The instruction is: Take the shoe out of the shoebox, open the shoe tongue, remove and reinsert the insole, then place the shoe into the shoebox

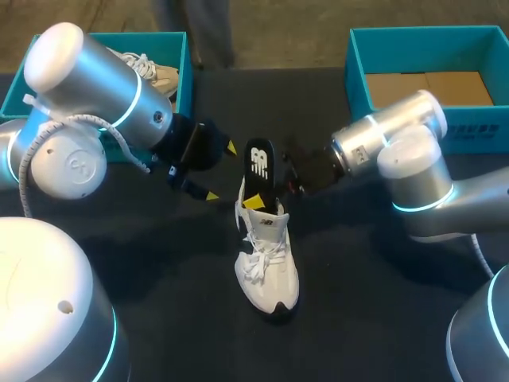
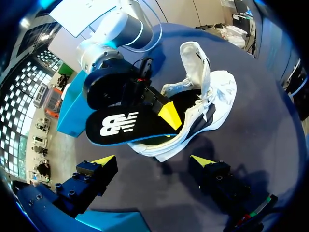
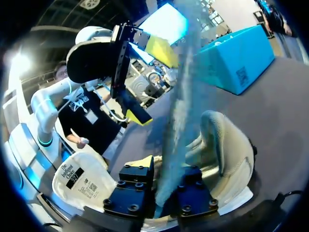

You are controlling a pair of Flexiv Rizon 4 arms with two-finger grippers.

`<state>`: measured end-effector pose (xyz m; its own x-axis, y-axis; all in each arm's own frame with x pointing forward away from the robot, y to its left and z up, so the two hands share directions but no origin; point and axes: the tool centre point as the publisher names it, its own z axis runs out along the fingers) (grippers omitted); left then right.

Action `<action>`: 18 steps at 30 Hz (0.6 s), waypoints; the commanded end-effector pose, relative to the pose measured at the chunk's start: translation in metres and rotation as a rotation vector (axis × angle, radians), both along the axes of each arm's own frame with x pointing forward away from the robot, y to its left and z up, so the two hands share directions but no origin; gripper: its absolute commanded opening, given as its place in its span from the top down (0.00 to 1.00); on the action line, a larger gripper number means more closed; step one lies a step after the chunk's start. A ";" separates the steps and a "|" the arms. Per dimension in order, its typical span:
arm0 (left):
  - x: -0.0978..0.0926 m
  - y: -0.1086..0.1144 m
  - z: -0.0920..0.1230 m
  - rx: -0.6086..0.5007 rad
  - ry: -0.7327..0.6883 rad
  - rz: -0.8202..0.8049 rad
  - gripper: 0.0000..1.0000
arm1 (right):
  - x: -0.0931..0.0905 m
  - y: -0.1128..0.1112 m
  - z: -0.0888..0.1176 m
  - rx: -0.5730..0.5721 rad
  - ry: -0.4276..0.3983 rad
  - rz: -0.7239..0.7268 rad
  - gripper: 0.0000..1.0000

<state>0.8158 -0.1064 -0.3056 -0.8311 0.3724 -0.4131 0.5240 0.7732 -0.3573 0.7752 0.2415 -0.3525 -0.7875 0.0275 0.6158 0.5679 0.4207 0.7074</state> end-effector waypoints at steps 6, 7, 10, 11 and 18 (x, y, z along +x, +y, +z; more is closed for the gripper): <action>-0.003 0.001 0.000 0.000 0.000 -0.001 0.00 | -0.003 -0.002 0.017 -0.020 -0.044 -0.029 0.70; -0.003 0.001 0.000 0.000 0.000 -0.001 0.00 | -0.002 -0.003 0.019 -0.024 -0.048 -0.031 0.70; -0.005 0.002 -0.001 -0.001 0.001 0.000 0.00 | 0.000 -0.006 0.023 -0.036 -0.059 -0.037 0.67; -0.005 0.002 -0.001 -0.001 0.001 0.000 0.00 | 0.002 -0.007 0.025 -0.039 -0.061 -0.036 0.65; -0.006 0.003 -0.001 -0.008 -0.001 0.005 0.00 | 0.000 -0.016 0.026 -0.062 -0.057 -0.050 0.65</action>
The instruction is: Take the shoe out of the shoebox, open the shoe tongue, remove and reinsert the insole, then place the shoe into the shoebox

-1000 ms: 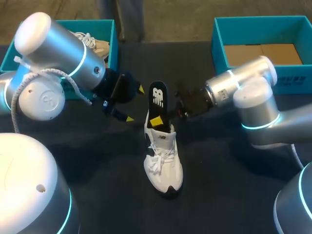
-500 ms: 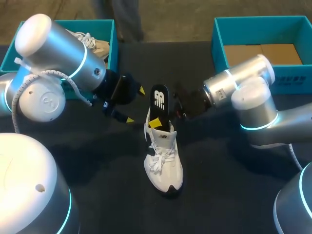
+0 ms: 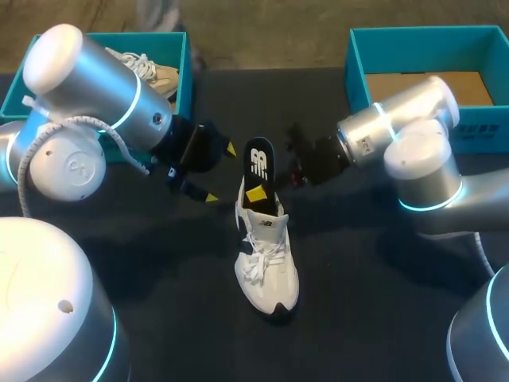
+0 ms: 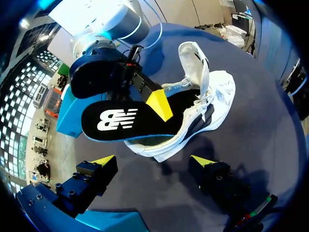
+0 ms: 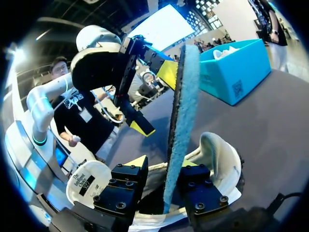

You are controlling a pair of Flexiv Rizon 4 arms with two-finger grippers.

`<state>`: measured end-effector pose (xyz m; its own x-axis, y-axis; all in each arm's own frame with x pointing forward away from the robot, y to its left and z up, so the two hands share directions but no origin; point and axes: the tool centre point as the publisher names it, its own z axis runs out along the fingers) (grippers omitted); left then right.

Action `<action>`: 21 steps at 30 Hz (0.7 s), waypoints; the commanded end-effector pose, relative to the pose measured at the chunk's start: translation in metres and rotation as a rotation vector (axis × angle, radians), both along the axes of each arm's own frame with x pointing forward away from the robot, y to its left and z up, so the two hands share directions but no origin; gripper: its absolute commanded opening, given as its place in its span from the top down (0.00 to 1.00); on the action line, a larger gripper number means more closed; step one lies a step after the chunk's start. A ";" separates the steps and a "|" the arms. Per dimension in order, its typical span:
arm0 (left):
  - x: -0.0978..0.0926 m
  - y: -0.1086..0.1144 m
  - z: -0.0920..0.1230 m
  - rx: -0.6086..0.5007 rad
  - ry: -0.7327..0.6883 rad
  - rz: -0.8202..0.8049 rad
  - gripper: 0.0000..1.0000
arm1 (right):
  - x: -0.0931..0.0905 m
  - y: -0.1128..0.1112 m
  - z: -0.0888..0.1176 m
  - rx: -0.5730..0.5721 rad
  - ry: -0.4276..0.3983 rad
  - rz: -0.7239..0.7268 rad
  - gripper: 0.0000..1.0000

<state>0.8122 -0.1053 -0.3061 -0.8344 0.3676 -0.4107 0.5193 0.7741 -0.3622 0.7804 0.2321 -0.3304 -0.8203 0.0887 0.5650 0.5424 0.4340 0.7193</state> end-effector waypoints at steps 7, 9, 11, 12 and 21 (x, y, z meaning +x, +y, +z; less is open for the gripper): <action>-0.003 0.003 0.000 -0.008 -0.012 0.001 0.00 | 0.002 -0.005 -0.004 -0.018 0.018 -0.003 0.95; -0.003 0.003 0.000 -0.007 -0.014 0.000 0.00 | 0.004 -0.004 -0.004 -0.017 0.020 0.004 1.00; -0.003 0.003 0.000 -0.006 -0.017 -0.002 0.00 | 0.006 -0.002 -0.006 -0.020 0.031 0.026 1.00; -0.003 0.003 0.000 -0.006 -0.018 -0.003 0.00 | 0.006 -0.001 -0.007 -0.020 0.037 0.033 1.00; -0.003 0.001 0.001 -0.006 -0.023 -0.011 0.00 | -0.012 0.000 -0.023 -0.057 0.111 0.081 1.00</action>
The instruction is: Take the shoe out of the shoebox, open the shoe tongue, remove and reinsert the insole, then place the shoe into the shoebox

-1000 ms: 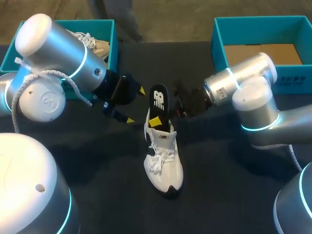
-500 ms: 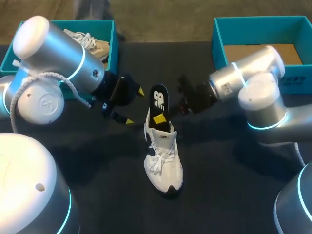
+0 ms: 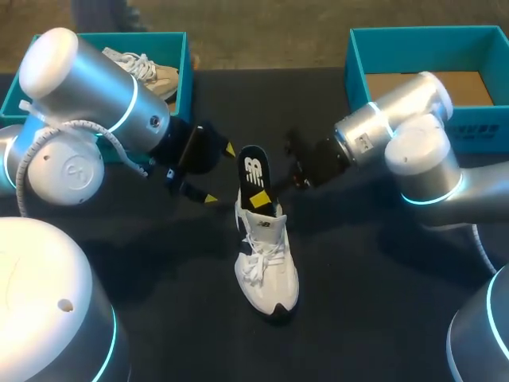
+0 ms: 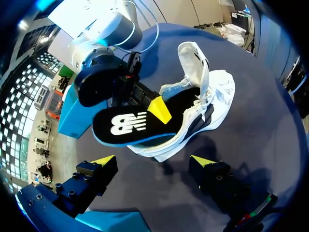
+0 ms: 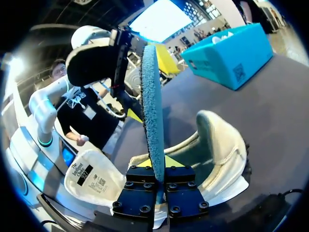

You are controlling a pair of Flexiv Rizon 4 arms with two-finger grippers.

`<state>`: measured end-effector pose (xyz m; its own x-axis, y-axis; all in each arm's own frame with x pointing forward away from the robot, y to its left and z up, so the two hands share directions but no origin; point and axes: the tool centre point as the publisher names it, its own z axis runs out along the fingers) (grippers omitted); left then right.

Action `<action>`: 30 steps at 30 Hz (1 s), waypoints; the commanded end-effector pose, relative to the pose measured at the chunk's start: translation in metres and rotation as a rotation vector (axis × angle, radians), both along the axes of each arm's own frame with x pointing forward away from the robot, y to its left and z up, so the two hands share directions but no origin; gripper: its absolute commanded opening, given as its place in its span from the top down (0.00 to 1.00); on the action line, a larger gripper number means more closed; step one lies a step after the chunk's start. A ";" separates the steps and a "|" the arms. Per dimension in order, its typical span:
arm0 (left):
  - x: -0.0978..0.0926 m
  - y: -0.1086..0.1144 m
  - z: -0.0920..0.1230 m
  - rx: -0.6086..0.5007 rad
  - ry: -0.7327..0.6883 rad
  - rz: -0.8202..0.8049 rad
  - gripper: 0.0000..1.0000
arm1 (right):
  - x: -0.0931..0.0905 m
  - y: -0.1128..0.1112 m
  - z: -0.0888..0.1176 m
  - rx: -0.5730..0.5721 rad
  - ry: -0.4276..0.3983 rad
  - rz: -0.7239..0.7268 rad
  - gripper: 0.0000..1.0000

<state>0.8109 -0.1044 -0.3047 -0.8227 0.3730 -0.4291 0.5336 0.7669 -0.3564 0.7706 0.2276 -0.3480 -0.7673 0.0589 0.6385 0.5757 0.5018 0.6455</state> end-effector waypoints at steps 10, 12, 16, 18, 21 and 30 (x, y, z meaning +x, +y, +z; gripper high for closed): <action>-0.004 0.002 -0.003 0.007 0.001 0.004 0.00 | -0.017 0.002 -0.009 -0.027 0.043 0.013 0.71; -0.004 0.002 -0.003 0.007 0.001 0.004 0.00 | -0.013 0.001 -0.002 -0.036 0.013 -0.002 0.69; -0.005 0.003 -0.003 0.006 -0.001 0.004 0.00 | -0.007 -0.001 0.009 -0.052 -0.020 -0.002 0.69; -0.005 0.003 -0.003 0.005 -0.001 0.003 0.00 | -0.005 -0.003 0.014 -0.064 -0.032 0.000 0.69; -0.005 0.003 -0.002 0.004 -0.002 0.005 0.00 | -0.001 -0.008 0.022 -0.078 -0.051 -0.007 0.67; -0.006 0.004 0.000 0.005 -0.008 0.005 0.00 | 0.010 -0.017 0.019 -0.095 -0.049 -0.006 0.66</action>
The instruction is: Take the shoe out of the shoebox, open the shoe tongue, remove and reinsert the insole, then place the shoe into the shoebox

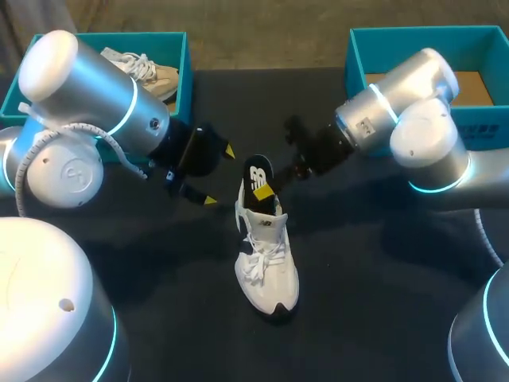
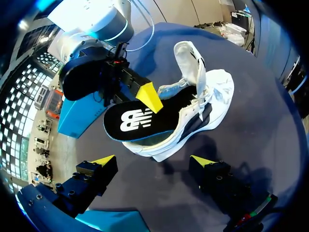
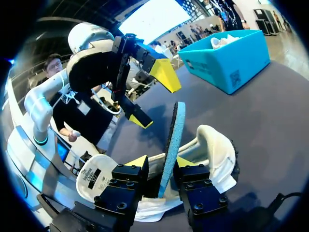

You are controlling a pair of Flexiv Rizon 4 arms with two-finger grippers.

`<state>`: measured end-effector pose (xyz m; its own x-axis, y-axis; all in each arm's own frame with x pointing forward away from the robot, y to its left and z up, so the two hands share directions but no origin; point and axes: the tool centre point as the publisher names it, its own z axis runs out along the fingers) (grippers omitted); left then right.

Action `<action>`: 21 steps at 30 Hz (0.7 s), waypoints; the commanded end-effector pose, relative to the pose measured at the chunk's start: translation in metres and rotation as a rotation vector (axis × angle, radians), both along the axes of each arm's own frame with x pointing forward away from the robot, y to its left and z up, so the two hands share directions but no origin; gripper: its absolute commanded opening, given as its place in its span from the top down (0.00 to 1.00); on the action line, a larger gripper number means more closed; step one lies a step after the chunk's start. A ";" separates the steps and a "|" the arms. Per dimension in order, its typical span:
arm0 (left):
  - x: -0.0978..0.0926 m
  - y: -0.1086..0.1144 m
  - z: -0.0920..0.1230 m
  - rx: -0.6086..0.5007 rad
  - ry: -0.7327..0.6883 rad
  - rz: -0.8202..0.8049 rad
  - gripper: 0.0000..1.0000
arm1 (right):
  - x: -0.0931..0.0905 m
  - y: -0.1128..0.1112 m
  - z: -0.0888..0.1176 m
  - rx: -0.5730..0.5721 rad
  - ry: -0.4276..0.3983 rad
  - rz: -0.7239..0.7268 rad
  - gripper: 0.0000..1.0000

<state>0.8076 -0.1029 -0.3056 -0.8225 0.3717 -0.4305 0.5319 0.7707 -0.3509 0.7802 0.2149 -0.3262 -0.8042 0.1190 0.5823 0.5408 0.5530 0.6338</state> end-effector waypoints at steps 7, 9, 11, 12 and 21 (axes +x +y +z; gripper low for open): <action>-0.004 0.004 0.002 0.004 -0.005 0.002 0.00 | 0.008 0.001 -0.011 0.007 0.032 0.032 1.00; -0.005 0.004 0.002 0.006 -0.005 0.003 0.00 | 0.009 0.004 -0.012 0.015 0.031 0.040 1.00; -0.005 0.005 0.002 0.008 -0.005 0.005 0.00 | 0.009 0.005 -0.016 0.018 0.034 0.047 1.00; -0.005 0.005 0.002 0.008 -0.005 0.007 0.00 | 0.008 0.006 -0.018 0.019 0.038 0.052 1.00; -0.004 0.008 0.005 0.005 -0.012 0.017 0.00 | -0.014 0.009 -0.033 0.027 0.100 0.063 1.00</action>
